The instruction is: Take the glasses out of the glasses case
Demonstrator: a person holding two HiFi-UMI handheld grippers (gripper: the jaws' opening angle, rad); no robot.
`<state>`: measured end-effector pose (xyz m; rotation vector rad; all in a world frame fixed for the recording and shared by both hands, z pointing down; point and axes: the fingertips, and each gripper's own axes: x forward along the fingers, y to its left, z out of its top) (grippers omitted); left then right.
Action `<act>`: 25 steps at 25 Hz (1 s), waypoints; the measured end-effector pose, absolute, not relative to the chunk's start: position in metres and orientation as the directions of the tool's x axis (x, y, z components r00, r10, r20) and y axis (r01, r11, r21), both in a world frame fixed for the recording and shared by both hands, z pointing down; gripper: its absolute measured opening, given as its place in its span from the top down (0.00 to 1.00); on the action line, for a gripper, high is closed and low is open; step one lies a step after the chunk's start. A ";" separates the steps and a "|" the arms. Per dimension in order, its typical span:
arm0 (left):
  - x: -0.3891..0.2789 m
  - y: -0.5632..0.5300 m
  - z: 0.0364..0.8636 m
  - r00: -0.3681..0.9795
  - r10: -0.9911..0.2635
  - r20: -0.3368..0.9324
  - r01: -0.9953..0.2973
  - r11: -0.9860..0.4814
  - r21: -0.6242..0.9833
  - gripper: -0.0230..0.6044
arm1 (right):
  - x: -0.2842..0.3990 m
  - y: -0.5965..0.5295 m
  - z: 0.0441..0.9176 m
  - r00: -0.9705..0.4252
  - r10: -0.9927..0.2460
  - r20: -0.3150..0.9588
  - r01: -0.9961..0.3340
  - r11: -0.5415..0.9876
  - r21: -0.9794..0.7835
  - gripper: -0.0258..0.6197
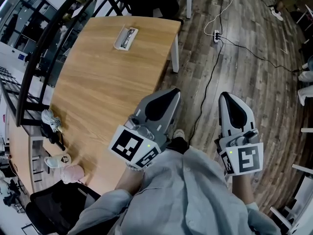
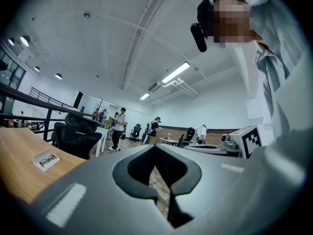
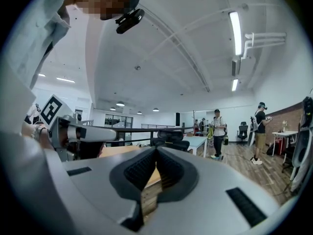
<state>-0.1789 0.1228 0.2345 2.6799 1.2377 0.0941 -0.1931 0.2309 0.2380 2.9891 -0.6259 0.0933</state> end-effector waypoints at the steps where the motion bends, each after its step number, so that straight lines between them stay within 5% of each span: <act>1: -0.174 0.121 0.235 0.649 0.760 -0.024 0.749 -0.633 0.196 0.96 | -0.188 0.231 0.238 0.916 -0.394 0.077 -0.399 -0.914 0.076 0.96; 25: -0.126 0.112 0.247 0.668 0.743 -0.053 0.731 -0.641 0.234 0.96 | -0.129 0.236 0.233 0.926 -0.372 0.072 -0.377 -0.921 0.098 0.96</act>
